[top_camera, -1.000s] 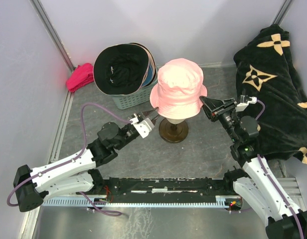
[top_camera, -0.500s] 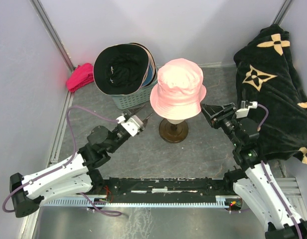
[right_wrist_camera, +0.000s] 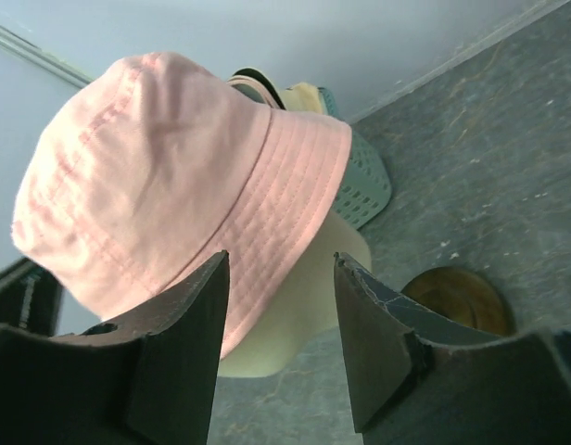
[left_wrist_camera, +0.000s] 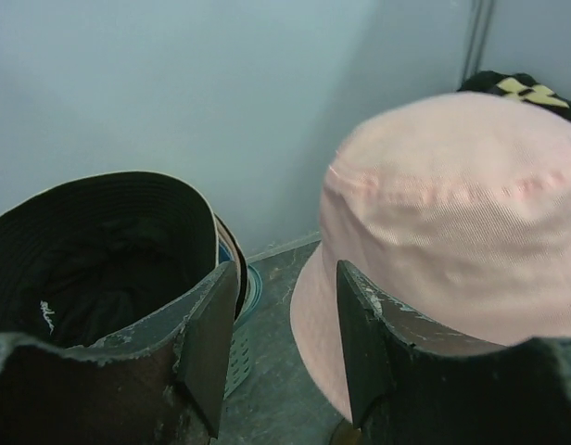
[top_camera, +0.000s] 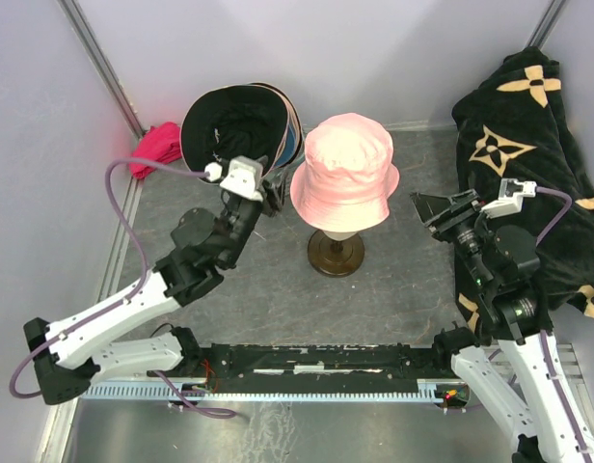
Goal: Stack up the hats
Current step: Pick up the hat from the bin.
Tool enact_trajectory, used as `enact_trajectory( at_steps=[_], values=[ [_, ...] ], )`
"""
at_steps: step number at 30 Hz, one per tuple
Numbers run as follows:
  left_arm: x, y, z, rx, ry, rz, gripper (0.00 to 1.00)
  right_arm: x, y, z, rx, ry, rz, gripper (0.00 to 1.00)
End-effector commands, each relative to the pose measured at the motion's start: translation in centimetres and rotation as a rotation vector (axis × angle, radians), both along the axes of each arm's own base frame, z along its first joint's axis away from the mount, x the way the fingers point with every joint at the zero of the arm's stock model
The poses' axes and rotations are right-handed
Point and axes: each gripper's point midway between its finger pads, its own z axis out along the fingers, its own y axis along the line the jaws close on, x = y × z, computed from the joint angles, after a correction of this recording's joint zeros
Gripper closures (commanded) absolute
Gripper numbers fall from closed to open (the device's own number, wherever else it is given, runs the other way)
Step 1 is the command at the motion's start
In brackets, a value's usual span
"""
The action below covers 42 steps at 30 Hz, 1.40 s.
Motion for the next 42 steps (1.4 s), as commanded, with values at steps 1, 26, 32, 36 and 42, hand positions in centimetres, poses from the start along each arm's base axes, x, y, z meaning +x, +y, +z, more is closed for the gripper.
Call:
enact_trajectory(
  at_steps=[1, 26, 32, 36, 42],
  values=[
    [2.3, 1.9, 3.5, -0.229, 0.108, 0.147, 0.45, 1.1, -1.1, 1.7, -0.149, -0.06, -0.057, 0.41],
    [9.3, 8.6, -7.4, -0.45, 0.543, 0.36, 0.49, -1.0, -1.8, -11.8, -0.396, 0.163, 0.018, 0.4],
    [11.4, 10.4, -7.9, -0.462, 0.551, 0.418, 0.45, -1.7, -1.9, -13.3, -0.412, 0.189, 0.029, 0.4],
    [13.2, 11.4, -8.0, -0.456, 0.551, 0.445, 0.41, -1.9, -3.0, -12.0, -0.419, 0.182, -0.029, 0.4],
    [15.1, 10.0, -7.1, -0.359, 0.535, 0.328, 0.38, -0.9, -2.9, -10.2, -0.401, 0.191, -0.043, 0.39]
  ],
)
